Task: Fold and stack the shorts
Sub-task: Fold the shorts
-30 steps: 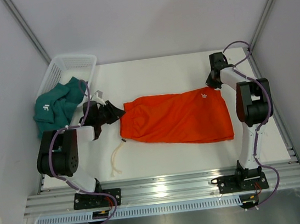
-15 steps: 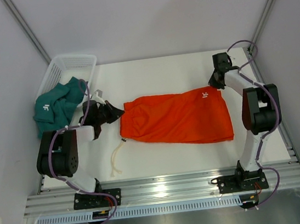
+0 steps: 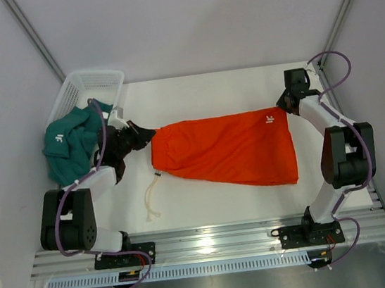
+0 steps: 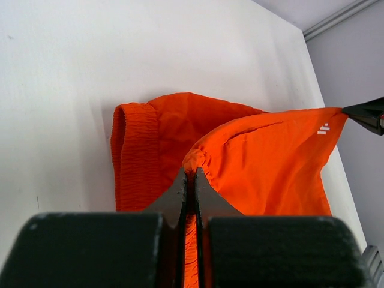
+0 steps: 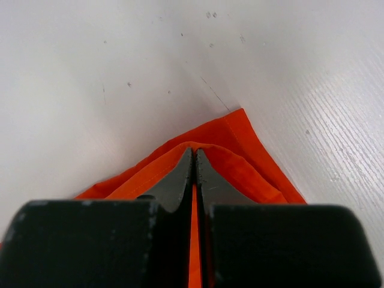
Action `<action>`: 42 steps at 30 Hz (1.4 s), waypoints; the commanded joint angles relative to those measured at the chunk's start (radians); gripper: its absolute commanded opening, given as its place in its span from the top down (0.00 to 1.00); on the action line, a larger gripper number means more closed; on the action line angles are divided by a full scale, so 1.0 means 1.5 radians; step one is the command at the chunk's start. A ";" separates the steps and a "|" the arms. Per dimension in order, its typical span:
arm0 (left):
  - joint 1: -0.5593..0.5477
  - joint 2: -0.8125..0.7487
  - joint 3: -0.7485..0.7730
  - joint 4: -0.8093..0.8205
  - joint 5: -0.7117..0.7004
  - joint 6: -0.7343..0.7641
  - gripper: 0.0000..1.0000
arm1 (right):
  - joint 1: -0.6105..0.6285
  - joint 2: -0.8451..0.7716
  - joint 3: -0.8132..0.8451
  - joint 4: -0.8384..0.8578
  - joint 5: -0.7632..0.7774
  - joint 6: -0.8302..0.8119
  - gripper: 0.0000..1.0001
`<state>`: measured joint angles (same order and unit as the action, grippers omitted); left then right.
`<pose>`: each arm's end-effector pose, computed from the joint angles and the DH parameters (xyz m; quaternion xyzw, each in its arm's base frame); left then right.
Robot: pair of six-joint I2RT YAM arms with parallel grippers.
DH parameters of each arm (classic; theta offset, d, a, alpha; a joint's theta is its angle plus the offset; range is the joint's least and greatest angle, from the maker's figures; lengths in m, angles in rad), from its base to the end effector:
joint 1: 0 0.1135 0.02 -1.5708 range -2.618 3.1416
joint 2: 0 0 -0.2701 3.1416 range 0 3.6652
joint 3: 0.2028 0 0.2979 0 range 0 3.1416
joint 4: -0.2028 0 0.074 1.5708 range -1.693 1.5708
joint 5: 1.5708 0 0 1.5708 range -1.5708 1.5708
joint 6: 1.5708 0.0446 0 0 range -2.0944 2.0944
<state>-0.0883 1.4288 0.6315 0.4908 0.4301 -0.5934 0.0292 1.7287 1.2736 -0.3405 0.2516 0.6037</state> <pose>0.3348 -0.0483 0.1795 -0.0748 0.7947 -0.3552 0.4865 0.4331 0.0015 0.2222 0.3057 0.8674 0.0063 0.3925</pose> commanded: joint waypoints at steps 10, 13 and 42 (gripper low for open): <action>0.005 0.011 0.008 0.085 0.016 -0.025 1.00 | -0.013 -0.077 -0.016 0.016 0.052 0.020 1.00; 0.005 0.023 0.032 0.095 0.028 -0.034 1.00 | -0.013 -0.082 -0.015 0.019 0.056 0.025 1.00; -0.054 0.396 0.422 0.009 -0.011 -0.065 1.00 | -0.071 0.147 0.097 0.048 0.061 0.079 1.00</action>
<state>-0.1619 2.0964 1.2407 0.4541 0.4240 -0.6899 -0.0681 1.9480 1.3655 -0.2966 0.3168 0.7082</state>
